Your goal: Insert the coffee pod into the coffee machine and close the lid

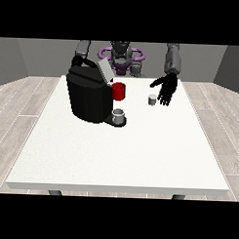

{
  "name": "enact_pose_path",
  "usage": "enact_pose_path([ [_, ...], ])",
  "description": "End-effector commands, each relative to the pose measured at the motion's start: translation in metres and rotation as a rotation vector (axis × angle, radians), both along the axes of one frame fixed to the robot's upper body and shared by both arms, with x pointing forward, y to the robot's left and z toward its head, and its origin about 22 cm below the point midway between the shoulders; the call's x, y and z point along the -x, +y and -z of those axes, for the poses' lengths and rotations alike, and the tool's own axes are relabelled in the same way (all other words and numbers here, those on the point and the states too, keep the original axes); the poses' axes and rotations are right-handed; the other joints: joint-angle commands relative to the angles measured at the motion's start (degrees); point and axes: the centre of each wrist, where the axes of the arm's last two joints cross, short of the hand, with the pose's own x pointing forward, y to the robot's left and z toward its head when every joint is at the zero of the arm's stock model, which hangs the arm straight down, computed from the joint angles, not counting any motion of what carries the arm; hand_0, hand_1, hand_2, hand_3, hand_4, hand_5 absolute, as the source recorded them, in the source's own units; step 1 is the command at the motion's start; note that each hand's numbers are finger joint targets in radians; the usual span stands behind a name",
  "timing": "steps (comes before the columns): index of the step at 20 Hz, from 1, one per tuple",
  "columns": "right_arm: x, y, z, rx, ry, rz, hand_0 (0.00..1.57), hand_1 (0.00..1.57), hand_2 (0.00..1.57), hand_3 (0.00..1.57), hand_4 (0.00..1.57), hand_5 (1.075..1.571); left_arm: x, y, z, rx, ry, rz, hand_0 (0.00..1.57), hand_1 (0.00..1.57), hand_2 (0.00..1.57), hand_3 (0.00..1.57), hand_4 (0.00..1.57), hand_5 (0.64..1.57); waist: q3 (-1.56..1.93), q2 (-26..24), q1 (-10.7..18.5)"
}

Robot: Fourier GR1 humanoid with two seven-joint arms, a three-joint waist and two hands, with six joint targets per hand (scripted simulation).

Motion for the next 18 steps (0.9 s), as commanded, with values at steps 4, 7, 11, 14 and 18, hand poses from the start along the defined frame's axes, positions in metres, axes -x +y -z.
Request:
enact_pose_path([
  [4,-0.013,0.002,0.01,-0.05,0.073,-0.003,0.0,0.0,0.0,0.0,0.0,1.571,-0.014,-0.029,0.019,-0.102,-0.058,0.006,0.76,0.76,0.88,0.62,0.0,1.571,0.01,-0.06,1.76],
  [7,-0.021,0.015,0.0,-0.034,0.022,-0.019,0.0,0.0,0.0,0.0,0.0,1.571,-0.033,-0.026,-0.001,-0.157,-0.125,0.003,0.84,0.84,0.92,0.76,0.3,1.571,0.0,2.69,0.16],
  [11,-0.019,0.002,0.024,-0.011,0.07,-0.001,0.0,0.0,0.0,0.0,0.0,1.571,-0.027,-0.032,0.009,-0.265,-0.146,0.09,1.04,1.04,1.11,0.91,0.46,1.571,0.02,0.78,2.44],
  [14,-0.03,0.007,0.012,-0.02,0.103,-0.014,0.0,0.0,0.0,0.0,0.0,1.571,-0.031,-0.04,0.011,-0.364,-0.083,0.105,0.82,0.82,0.96,0.8,0.37,1.571,0.03,0.41,2.02],
  [18,-0.024,0.004,0.024,-0.024,0.108,-0.026,0.0,0.0,0.0,0.0,0.0,1.571,-0.022,-0.039,0.037,-0.436,-0.002,0.139,0.91,0.91,1.04,0.89,0.33,1.571,0.02,0.29,1.17],
])
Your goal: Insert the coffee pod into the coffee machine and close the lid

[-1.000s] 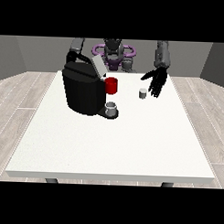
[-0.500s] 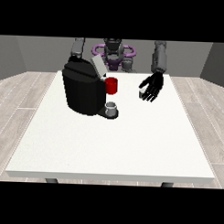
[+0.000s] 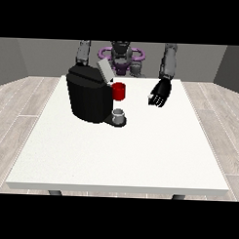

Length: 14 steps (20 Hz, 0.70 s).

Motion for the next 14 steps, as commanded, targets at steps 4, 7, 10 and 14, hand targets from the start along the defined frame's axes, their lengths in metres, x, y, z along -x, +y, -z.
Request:
enact_pose_path([
  [4,-0.002,-0.01,0.011,-0.047,0.009,-0.022,0.0,0.0,0.0,0.0,0.0,1.571,-0.001,0.002,0.015,-0.112,0.109,0.026,0.79,0.79,0.96,0.85,0.39,1.571,-0.01,-0.73,-0.25],
  [7,-0.007,-0.008,0.008,-0.02,0.055,0.014,0.0,0.0,0.0,0.0,0.0,1.571,-0.007,0.0,0.016,-0.121,0.107,0.04,0.79,0.79,0.98,0.87,0.4,1.571,-0.02,-2.14,0.05],
  [10,0.01,-0.013,0.014,-0.006,0.069,0.0,0.0,0.0,0.0,0.0,0.0,1.571,0.007,0.017,0.036,-0.099,0.113,0.02,1.04,1.04,1.12,1.01,0.4,1.571,-0.04,-3.84,-1.74],
  [14,0.0,-0.021,0.032,-0.024,0.057,0.03,0.0,0.0,0.0,0.0,0.0,1.571,-0.021,-0.011,0.001,-0.033,0.054,0.079,1.28,1.28,1.31,1.24,0.5,1.571,-0.01,-2.7,0.56],
])
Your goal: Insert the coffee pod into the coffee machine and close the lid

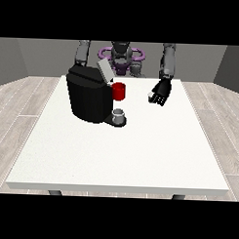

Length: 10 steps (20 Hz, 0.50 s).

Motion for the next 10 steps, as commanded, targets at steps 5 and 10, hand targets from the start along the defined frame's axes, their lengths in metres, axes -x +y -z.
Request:
enact_pose_path([
  [5,0.006,-0.004,0.023,0.059,0.045,0.072,0.0,0.0,0.0,0.0,0.0,1.571,-0.025,-0.01,-0.037,0.199,-0.03,0.054,1.45,1.45,1.43,1.36,0.52,1.571,-0.08,-1.09,1.1],
  [10,-0.007,-0.035,0.022,0.09,0.074,0.076,0.0,0.0,0.0,0.0,0.0,1.571,-0.041,-0.044,-0.072,0.168,0.01,0.125,1.38,1.38,1.38,1.33,0.49,1.571,-0.05,-3.27,2.53],
])
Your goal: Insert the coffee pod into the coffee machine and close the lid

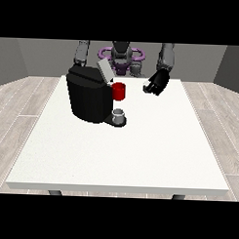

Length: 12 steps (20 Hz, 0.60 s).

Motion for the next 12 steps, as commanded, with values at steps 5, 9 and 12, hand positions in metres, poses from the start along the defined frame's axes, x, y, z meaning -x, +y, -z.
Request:
enact_pose_path([
  [5,-0.008,-0.002,0.01,0.017,0.023,0.028,0.0,0.0,0.0,0.0,0.0,1.571,-0.024,-0.05,-0.064,-0.007,-0.004,0.096,1.4,1.4,1.4,1.34,0.6,1.571,0.01,-2.74,1.3],
  [9,-0.011,0.021,0.0,0.018,-0.002,0.001,0.0,0.0,0.0,0.0,0.0,1.571,-0.031,-0.032,-0.085,0.005,-0.008,0.083,1.33,1.33,1.35,1.32,0.59,1.571,-0.01,-2.51,-0.53],
  [12,-0.008,0.003,-0.006,0.009,0.01,-0.027,0.0,0.0,0.0,0.0,0.0,1.571,-0.029,-0.036,-0.078,0.019,-0.025,0.089,1.33,1.33,1.35,1.32,0.59,1.571,-0.02,-3.35,-2.76],
])
